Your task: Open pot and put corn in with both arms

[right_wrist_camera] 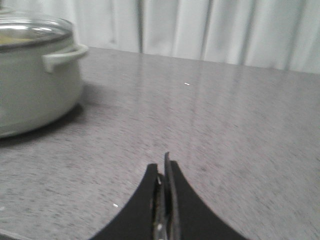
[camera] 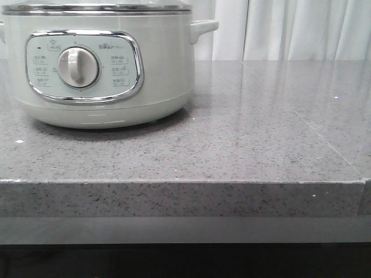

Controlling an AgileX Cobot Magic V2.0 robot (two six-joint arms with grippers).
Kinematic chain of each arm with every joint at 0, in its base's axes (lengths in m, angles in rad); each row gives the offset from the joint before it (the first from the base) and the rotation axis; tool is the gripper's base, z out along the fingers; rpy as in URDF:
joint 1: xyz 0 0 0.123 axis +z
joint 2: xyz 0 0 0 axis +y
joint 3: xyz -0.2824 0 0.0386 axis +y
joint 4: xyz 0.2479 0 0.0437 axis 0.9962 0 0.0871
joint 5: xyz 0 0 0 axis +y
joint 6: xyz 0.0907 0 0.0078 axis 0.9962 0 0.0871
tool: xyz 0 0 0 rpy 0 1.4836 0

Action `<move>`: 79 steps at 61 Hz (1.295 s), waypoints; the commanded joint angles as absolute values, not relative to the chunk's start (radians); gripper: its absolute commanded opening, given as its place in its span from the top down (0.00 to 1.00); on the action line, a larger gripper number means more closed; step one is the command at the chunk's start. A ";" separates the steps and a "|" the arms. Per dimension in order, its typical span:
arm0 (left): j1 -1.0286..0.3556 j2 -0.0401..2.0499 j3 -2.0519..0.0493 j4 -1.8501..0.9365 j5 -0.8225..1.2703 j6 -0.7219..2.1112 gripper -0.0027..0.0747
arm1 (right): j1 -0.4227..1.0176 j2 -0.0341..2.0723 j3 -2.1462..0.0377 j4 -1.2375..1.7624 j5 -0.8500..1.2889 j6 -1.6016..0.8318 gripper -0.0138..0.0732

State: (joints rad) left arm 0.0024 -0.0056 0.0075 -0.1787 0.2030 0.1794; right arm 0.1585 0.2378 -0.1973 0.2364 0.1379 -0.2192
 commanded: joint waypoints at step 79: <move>0.004 -0.029 0.008 -0.190 0.114 0.173 0.99 | -0.027 -0.030 0.026 0.185 0.167 -0.121 0.92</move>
